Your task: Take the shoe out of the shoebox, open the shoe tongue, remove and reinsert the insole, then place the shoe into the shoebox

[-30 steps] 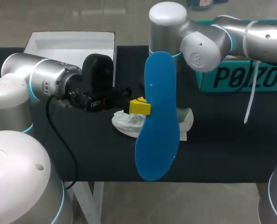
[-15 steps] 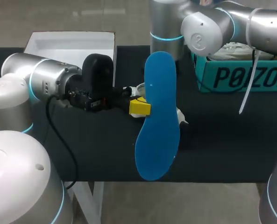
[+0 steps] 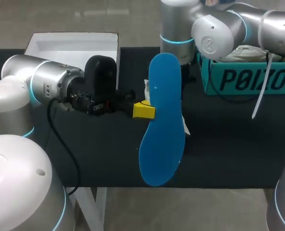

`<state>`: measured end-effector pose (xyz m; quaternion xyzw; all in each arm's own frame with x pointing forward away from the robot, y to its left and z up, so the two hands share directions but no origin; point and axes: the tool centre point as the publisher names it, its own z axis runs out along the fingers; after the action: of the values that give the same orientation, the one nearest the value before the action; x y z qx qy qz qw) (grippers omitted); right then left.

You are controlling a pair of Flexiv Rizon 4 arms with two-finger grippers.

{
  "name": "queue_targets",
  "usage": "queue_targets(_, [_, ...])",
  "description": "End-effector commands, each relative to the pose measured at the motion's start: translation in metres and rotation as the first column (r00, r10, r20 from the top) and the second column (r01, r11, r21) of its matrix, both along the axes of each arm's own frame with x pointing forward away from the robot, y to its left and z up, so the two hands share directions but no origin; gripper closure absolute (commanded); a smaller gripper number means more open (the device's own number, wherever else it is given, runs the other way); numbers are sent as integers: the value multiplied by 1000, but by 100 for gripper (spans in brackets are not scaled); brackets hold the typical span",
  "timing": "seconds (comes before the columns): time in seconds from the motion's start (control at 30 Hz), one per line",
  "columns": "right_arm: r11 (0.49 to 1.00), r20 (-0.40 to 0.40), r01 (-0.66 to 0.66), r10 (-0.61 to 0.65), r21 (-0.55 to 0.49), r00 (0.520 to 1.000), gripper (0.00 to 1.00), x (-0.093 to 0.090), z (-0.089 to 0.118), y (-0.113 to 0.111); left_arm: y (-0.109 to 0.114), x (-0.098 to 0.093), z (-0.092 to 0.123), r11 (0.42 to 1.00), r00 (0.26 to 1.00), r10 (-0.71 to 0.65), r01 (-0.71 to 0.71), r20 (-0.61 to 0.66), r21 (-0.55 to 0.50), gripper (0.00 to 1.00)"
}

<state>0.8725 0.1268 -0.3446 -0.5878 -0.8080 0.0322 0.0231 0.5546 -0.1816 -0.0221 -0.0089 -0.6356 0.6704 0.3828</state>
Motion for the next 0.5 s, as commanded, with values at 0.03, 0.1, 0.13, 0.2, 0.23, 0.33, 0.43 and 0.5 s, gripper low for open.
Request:
queue_targets(0.03, [987, 38, 157, -158, 15, 987, 100, 1, 1, 4, -1, 0, -1, 1000, 1000, 0, 0, -1, -2, 100])
queue_targets(0.1, [992, 32, 122, -123, 21, 992, 100, 3, 1, 7, -1, 0, -1, 1000, 1000, 0, 0, -1, -2, 100])
queue_targets(0.13, [998, 34, 56, -58, 42, 998, 100, 5, 0, 9, -1, 0, -1, 1000, 1000, 0, 0, -1, -2, 100])
queue_targets(0.2, [999, 19, 1, -2, 48, 1000, 100, 7, 0, 12, -1, 0, -1, 1000, 1000, 0, 0, -1, -2, 100])
queue_targets(0.23, [997, 19, -61, 60, 57, 998, 100, 8, 0, 15, -1, 0, -1, 1000, 1000, 0, 0, -1, -2, 100])
queue_targets(0.33, [992, 8, -119, 119, 34, 993, 100, 7, 4, 17, -1, 0, -1, 1000, 1000, 0, 0, -1, -2, 100])
queue_targets(0.43, [993, -4, -119, 119, 20, 993, 100, 4, 4, 16, -1, 0, -1, 1000, 1000, 0, 0, -1, -2, 100])
queue_targets(0.5, [994, -8, -113, 113, 13, 994, 100, 2, 4, 14, -1, 0, -1, 1000, 1000, 0, 0, -1, -2, 100])
